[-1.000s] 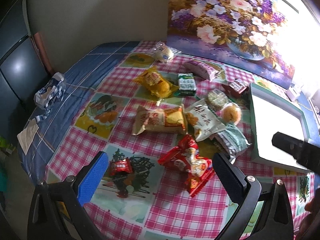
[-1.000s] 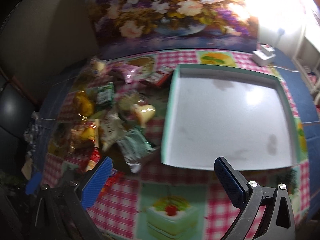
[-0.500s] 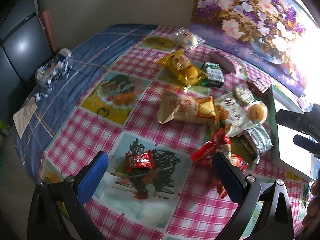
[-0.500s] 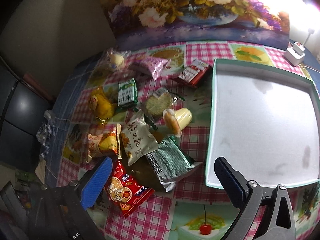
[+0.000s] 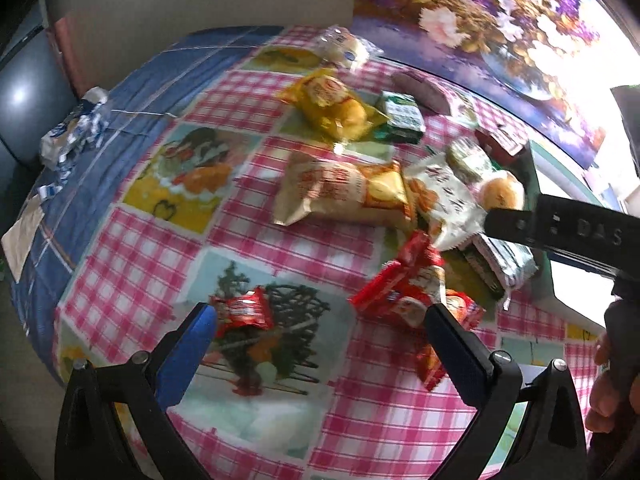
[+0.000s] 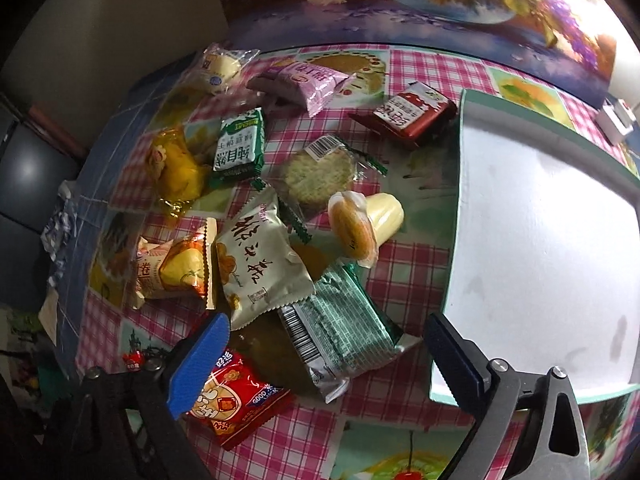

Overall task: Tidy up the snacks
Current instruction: 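Reach the left tool to the red snack bag while the right tool reaches the green-striped pack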

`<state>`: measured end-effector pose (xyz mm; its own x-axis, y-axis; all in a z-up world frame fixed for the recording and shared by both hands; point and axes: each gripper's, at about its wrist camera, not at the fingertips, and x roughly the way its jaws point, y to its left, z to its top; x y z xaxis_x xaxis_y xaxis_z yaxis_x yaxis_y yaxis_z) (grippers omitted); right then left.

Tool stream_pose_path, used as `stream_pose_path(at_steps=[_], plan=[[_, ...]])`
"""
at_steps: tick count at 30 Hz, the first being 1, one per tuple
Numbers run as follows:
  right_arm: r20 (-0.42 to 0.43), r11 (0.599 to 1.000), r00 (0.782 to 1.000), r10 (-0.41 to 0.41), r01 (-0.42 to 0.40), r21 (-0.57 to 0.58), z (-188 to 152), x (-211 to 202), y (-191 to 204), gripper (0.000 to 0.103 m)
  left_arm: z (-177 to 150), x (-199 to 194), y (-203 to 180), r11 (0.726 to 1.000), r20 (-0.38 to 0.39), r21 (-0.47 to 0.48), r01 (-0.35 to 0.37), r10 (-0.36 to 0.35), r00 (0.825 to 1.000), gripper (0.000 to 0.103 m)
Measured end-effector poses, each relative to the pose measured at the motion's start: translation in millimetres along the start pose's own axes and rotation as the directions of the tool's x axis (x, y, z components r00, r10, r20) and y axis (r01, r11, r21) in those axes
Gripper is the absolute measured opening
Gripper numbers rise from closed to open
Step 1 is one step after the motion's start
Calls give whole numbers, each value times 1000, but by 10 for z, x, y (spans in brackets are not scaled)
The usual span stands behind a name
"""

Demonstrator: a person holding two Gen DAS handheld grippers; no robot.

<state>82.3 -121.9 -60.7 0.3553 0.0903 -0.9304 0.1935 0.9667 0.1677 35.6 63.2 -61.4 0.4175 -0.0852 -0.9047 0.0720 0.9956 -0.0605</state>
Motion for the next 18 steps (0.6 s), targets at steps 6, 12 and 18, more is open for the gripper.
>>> stream_pose_path(at_steps=[6,12,18], plan=[[-31,999,1000,6,-7,-48,32,127,43,95,39,64,-167,999,-27,25,23,-23,999,103],[-46,999,999,3,-6,-50,26,210,3,94,61,202,-342,999,-57,52,15,-12,998,103],[-40,997,999,-19,16,-78,9,228,55,89,73,311,-438,998,-73,68,-4,9,997,103]])
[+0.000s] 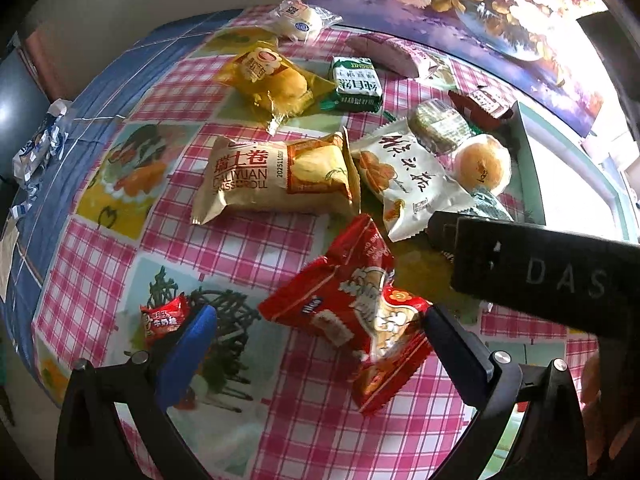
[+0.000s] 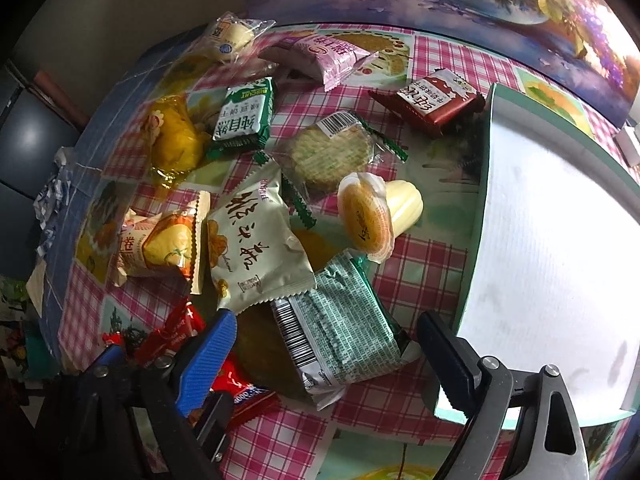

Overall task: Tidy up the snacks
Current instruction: 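Reach the left tool to the red snack bag while the right tool reaches the green-striped pack, then close the left tool on the red bag while the right tool grasps the green-striped pack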

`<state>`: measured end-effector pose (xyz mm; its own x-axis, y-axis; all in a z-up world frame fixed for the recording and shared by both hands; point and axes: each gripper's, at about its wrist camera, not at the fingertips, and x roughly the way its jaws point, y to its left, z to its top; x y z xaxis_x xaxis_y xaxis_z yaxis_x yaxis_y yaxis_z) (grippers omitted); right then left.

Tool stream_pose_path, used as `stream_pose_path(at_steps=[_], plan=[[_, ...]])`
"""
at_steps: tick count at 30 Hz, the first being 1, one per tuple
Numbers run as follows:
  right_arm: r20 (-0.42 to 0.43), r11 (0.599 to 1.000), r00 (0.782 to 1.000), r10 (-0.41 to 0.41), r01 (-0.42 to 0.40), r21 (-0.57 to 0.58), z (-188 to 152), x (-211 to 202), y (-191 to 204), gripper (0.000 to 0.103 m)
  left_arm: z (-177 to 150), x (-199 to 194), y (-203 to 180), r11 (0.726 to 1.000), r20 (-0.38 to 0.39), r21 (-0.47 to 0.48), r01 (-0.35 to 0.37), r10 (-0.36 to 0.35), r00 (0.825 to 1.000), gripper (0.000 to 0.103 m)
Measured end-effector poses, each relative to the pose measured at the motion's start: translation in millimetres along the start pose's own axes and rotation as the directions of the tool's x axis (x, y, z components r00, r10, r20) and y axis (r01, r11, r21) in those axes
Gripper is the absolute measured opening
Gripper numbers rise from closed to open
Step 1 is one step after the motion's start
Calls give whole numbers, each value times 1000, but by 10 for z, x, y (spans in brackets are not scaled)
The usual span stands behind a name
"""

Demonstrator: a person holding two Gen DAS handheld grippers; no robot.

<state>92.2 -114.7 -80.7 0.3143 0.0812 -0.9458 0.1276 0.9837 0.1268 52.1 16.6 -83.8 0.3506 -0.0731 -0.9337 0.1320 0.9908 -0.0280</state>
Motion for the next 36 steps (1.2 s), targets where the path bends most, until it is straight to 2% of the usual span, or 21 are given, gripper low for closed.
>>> stream_pose_path(at_steps=[2,6,16,25,26,28,29,31,36], plan=[[0,1000,1000,-6,6,-1,-7,4,10,83,3,22,-1,1000,-3,1,-9,9,1000,103],[-8,1000,1000,6,-6,21,-9,91,40,79,-11,37,63,1000,-7,-2,-26,26,1000,103],[-24,1000,999,-24,23,-15,-77,209,170,78,23,84,469,996,-27,-40,-85,84,996,102],[-26,995,997,-72,71,-65,-210,376,306,78,197,136,469,994,-29,14,-112,112,993,102],[-26,995,997,-73,71,-65,-210,388,323,77,214,141,456,993,-29,23,-117,118,993,101],[-22,996,997,-70,68,-62,-214,402,343,69,242,149,411,994,-30,32,-109,110,993,87],[-21,995,997,-73,71,-62,-221,402,351,67,255,155,399,995,-33,31,-100,101,994,84],[-48,995,998,-49,45,-88,-218,407,364,64,279,147,369,996,-42,22,-92,93,995,83],[-49,997,998,-30,26,-76,-179,390,366,60,309,144,310,995,-42,20,-98,98,994,79]])
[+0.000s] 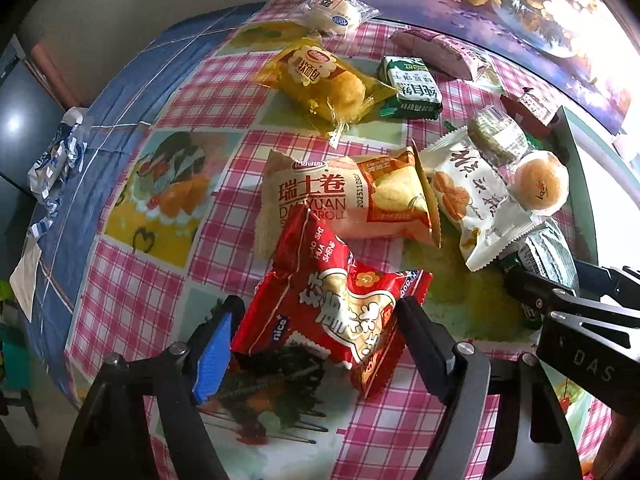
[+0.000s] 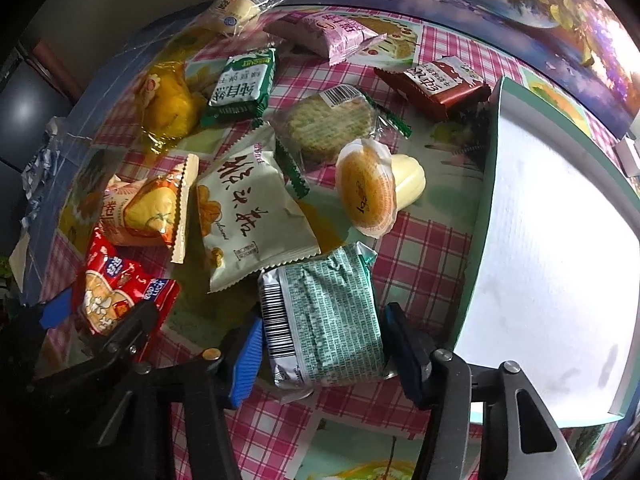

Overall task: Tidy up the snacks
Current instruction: 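Close the left tool on the red bag while the right tool grasps the green-striped pack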

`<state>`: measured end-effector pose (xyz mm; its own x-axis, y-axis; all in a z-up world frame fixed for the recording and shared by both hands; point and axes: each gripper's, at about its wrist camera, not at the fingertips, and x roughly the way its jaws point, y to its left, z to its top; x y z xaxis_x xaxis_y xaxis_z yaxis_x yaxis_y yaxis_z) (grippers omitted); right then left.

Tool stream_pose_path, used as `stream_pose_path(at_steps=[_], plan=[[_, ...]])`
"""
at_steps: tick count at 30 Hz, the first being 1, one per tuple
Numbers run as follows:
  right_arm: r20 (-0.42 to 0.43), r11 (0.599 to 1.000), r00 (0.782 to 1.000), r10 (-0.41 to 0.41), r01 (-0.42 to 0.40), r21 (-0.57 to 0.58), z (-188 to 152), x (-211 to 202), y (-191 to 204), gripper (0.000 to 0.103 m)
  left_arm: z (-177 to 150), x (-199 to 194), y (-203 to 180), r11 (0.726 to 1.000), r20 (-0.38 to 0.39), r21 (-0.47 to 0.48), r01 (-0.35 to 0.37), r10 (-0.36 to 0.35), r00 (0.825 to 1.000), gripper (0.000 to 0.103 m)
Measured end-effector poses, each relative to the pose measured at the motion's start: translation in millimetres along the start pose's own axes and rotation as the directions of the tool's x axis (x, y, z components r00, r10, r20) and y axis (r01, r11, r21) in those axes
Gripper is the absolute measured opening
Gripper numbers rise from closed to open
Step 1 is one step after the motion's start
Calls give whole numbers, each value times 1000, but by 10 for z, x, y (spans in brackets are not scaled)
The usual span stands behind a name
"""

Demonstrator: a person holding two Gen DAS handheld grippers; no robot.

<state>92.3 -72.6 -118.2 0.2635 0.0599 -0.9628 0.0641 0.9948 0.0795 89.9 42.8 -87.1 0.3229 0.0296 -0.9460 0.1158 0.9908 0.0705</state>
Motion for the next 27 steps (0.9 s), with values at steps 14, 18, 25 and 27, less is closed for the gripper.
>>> stream_pose_path(at_steps=[14,18,25,27], plan=[[-33,998,998,53,-52,21,-3,-210,-264,57,-37,-227,-85,999,24,-15,-45,45,999,60],[-5,997,997,71,-71,26,3,-367,-296,57,-41,-299,-127,998,33,-5,-60,60,998,56],[43,993,994,104,-107,53,-25,-638,-472,57,-56,-514,-242,997,58,12,-75,74,996,52],[81,992,991,108,-113,62,-26,-771,-498,57,-33,-546,-250,997,67,16,-80,79,995,51]])
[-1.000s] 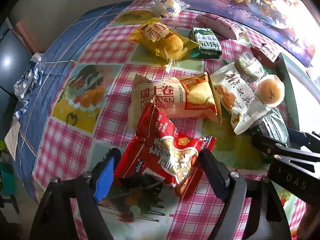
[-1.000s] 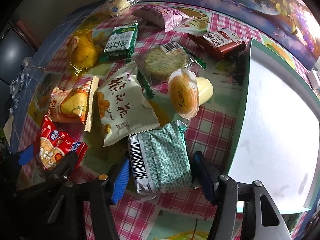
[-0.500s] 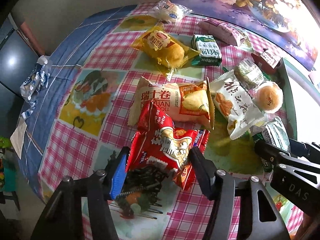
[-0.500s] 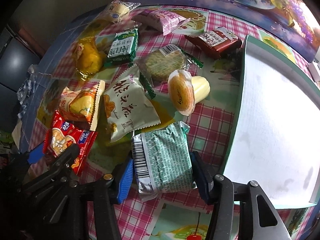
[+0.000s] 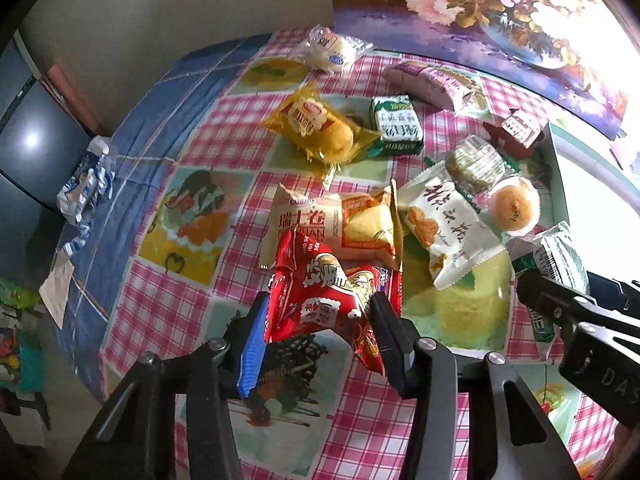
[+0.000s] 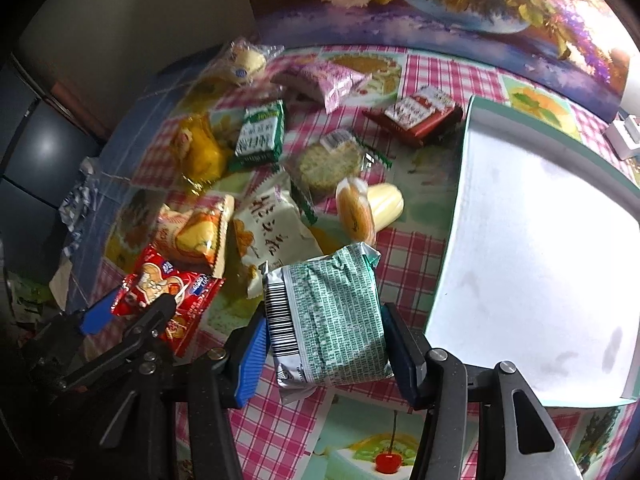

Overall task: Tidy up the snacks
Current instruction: 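Close the left tool on the red bag while the right tool grasps the green-striped pack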

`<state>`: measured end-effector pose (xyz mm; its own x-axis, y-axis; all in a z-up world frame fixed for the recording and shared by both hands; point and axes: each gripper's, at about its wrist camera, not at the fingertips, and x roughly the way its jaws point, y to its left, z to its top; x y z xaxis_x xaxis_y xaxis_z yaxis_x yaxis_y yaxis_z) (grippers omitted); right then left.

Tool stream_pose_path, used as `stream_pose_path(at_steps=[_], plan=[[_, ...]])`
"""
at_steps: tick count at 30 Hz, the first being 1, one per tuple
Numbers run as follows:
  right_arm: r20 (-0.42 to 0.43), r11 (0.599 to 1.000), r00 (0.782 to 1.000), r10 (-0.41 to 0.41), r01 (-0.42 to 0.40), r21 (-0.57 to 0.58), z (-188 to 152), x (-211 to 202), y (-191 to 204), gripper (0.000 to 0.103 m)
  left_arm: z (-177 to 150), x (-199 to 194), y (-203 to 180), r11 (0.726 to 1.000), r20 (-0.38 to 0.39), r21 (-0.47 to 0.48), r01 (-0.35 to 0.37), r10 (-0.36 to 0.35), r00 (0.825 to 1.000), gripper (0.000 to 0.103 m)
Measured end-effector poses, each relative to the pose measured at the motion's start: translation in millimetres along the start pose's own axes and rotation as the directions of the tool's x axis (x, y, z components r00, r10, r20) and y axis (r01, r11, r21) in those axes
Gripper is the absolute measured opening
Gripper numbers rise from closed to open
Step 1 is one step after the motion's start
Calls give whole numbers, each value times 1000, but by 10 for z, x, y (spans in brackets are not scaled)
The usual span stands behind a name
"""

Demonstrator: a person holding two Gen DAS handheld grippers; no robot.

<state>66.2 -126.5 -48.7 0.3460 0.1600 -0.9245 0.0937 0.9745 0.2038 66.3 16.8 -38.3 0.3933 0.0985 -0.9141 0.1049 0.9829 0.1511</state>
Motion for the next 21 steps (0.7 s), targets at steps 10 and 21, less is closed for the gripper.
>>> stream_pose_path(at_steps=[10,21], plan=[[86,998,996,31,-35,46,-4,-379,-168,57,151,-448,-150,999,97,51,-5,0,995,51],[148,988,988,-29,5,157,42,-666,-582,57,464,-906,-649,992,180,128,2,-25,983,51]])
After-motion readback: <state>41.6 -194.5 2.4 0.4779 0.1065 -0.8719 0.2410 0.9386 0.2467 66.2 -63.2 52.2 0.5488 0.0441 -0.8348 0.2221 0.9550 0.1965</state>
